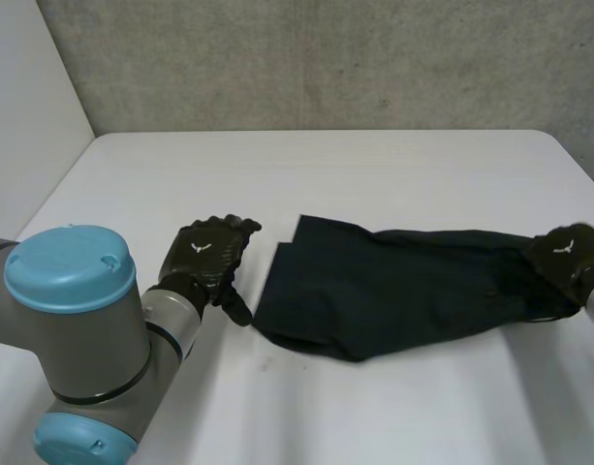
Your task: Fold the shorts.
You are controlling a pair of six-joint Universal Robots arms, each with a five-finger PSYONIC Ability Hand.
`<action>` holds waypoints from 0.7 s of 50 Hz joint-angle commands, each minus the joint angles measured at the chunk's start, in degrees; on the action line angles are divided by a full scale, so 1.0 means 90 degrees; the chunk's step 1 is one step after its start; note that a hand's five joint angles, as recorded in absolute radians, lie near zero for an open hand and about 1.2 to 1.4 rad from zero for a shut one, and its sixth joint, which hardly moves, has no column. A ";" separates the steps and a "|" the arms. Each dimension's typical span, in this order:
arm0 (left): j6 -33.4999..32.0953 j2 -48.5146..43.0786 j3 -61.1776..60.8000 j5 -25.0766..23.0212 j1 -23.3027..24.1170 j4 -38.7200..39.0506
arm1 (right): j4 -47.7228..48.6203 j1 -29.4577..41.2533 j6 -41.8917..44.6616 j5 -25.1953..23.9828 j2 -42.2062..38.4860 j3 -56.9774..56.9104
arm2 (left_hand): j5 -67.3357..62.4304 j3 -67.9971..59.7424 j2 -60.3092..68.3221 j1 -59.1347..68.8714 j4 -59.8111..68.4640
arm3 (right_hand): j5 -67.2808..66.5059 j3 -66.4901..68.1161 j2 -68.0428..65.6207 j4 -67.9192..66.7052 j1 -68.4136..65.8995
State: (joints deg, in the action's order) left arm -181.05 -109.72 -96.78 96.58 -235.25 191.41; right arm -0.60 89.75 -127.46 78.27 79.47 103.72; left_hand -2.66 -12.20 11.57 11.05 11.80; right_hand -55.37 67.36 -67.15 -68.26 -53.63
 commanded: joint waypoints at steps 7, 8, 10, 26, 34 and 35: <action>0.0000 0.0102 0.0001 0.0246 -0.0014 0.0031 | -0.0236 0.2789 0.1838 -0.0482 -0.0899 -0.1934 | 0.0252 0.0202 -0.0132 -0.0074 -0.0157 | -0.1626 0.1404 -0.1428 -0.1305 -0.2930; 0.0000 0.0111 0.0001 0.0265 -0.0014 0.0031 | -0.0266 0.3033 0.1848 -0.0599 -0.1006 -0.2002 | 0.0271 0.0221 -0.0151 -0.0092 -0.0176 | -0.1626 0.1404 -0.1428 -0.1305 -0.2930; 0.0000 0.0111 0.0001 0.0285 -0.0053 0.0031 | -0.0383 0.3775 0.1877 -0.1019 -0.1377 -0.2178 | 0.0271 0.0221 -0.0151 -0.0092 -0.0176 | -0.1626 0.1404 -0.1428 -0.1305 -0.2930; -0.0020 0.0297 0.0478 0.0168 -0.0365 0.0050 | -0.0003 0.3545 -0.2268 -0.2153 -0.1469 -0.2355 | 0.0271 0.0221 -0.0151 -0.0092 -0.0176 | 0.5823 -0.6045 0.6021 0.6145 0.4519; 0.0000 0.0034 0.1650 -0.0749 -0.0209 -0.0009 | 0.0330 0.2342 -0.5719 -0.1363 -0.0617 -0.2120 | 0.0047 -0.0003 0.0073 0.0131 0.0048 | 0.6152 -0.6374 0.6350 0.6473 0.4848; 0.0019 -0.0073 0.1767 -0.0886 -0.0151 -0.0028 | 0.0262 0.2294 -0.5769 -0.1304 -0.0636 -0.2130 | 0.0010 -0.0040 0.0110 0.0169 0.0085 | 0.6152 -0.6374 0.6350 0.6473 0.4848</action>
State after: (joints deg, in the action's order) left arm -181.23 -107.61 -87.94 95.33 -238.23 191.53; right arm 1.69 116.11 -164.57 62.14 70.87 83.79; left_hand -2.66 -12.20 11.57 11.05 11.80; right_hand -4.19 12.16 -13.02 -13.70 -11.83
